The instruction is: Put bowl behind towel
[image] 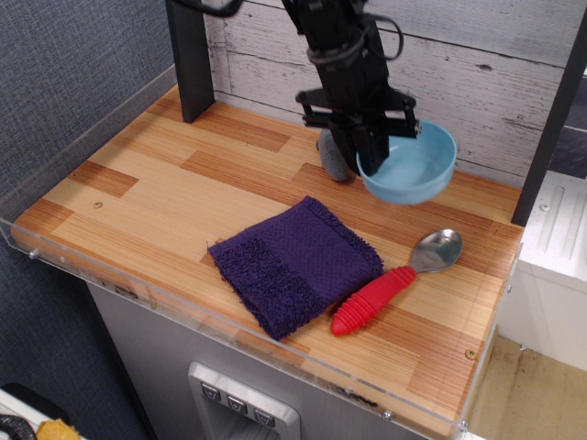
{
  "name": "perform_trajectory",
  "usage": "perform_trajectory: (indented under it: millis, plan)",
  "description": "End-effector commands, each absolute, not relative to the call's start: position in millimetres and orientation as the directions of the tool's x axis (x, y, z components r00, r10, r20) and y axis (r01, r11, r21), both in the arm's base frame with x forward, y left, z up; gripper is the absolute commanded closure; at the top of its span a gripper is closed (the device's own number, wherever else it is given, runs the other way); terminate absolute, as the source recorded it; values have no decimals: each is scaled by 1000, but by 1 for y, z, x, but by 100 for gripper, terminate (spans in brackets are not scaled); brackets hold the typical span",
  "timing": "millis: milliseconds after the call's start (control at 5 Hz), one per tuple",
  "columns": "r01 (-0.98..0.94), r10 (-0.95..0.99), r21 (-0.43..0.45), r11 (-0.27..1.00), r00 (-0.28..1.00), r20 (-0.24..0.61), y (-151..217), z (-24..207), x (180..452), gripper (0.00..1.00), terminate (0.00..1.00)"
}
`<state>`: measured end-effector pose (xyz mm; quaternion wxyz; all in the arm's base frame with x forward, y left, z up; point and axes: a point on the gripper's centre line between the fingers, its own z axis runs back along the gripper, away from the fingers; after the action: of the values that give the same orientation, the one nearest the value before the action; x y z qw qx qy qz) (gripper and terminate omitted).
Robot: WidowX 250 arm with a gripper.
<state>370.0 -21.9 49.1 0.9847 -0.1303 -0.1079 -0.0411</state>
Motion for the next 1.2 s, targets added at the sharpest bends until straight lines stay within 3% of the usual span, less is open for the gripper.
perform_trajectory:
  millis: [0, 400, 600, 1000]
  plan:
    - [95, -30, -235, 967, 964, 265, -23, 41, 383, 100, 0]
    - [75, -23, -211, 975, 971, 238, -18, 30, 384, 100, 0]
    - [63, -19, -191, 980, 974, 226, -17, 32, 380, 0, 0]
    - [74, -33, -173, 982, 972, 232, -19, 38, 378, 0, 0]
